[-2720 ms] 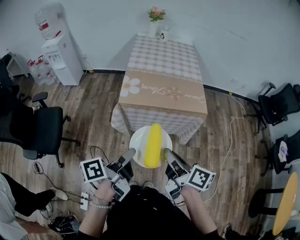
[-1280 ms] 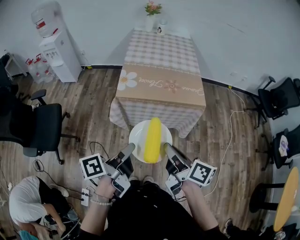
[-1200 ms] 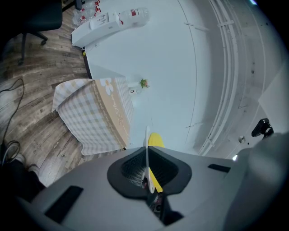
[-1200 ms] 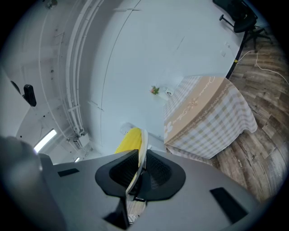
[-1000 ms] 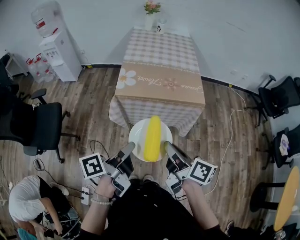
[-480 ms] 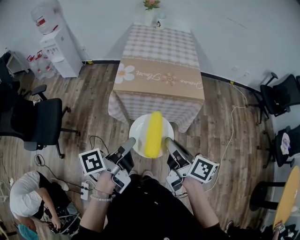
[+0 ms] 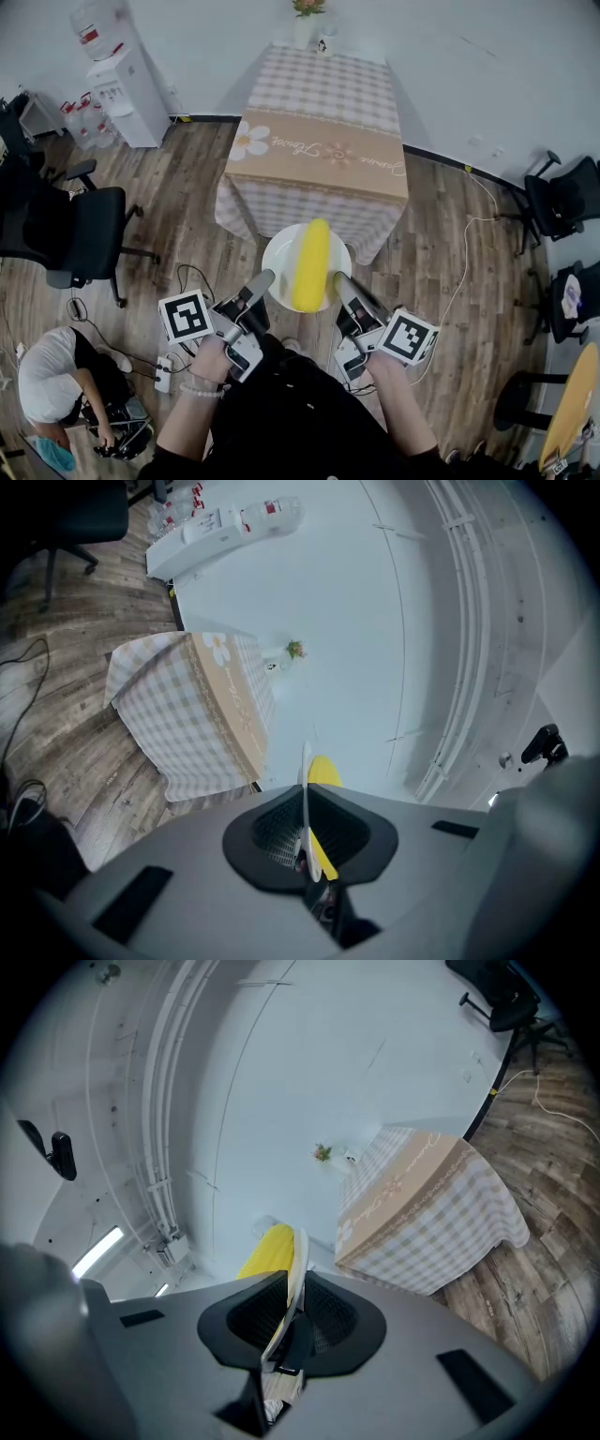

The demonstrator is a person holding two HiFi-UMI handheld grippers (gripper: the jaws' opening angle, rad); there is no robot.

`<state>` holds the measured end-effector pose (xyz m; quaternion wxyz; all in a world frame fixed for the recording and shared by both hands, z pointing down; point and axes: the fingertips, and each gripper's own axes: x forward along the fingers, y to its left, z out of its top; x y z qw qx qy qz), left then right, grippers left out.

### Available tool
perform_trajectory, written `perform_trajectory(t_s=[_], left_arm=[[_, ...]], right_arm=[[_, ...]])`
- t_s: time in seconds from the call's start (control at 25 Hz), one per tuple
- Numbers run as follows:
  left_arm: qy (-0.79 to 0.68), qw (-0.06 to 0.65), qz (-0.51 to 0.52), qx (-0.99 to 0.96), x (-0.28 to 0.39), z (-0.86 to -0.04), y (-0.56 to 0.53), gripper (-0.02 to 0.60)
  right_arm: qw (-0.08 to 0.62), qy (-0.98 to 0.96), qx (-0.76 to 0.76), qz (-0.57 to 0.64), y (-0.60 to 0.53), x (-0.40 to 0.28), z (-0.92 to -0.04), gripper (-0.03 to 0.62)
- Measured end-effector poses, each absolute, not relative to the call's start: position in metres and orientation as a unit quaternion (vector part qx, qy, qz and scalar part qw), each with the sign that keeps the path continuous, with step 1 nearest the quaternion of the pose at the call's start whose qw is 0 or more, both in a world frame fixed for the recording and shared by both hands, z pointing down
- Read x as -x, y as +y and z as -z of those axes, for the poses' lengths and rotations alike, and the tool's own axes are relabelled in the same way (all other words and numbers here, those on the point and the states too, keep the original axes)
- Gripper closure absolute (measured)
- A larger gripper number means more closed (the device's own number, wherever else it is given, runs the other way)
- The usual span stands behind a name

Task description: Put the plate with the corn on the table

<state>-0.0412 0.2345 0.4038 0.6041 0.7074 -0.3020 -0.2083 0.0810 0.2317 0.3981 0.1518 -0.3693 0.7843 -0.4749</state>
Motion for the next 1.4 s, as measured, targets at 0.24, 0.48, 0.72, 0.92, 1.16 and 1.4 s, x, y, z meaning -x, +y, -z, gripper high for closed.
perform_trajectory(t_s=[0.24,0.48,0.72,0.92,1.16,1.4], left_arm=[[-0.307,0.6,0.211,-0.708,0.038,-0.402,0.233,0.56],[-0.296,0.603,0.211,-0.71,0.033,-0.403,0.225,0.56],[-0.283,0.608,0.21,-0.712,0.028,-0.403,0.212,0.56],[-0.281,0.61,0.202,-0.712,0.032,-0.405,0.198,0.56],[-0.28,0.614,0.197,-0.711,0.036,-0.405,0.175,0.56],[-0.277,0.614,0.195,-0.713,0.043,-0.406,0.157,0.56]], right_arm=[[0.146,0.791,0.37,0.464,0.228,-0.085,-0.397,0.52],[0.114,0.795,0.405,0.438,0.222,-0.095,-0.402,0.514],[0.113,0.795,0.424,0.419,0.213,-0.1,-0.398,0.511],[0.106,0.792,0.431,0.419,0.2,-0.096,-0.401,0.508],[0.105,0.787,0.435,0.425,0.177,-0.092,-0.402,0.508],[0.107,0.785,0.437,0.426,0.16,-0.085,-0.404,0.508]])
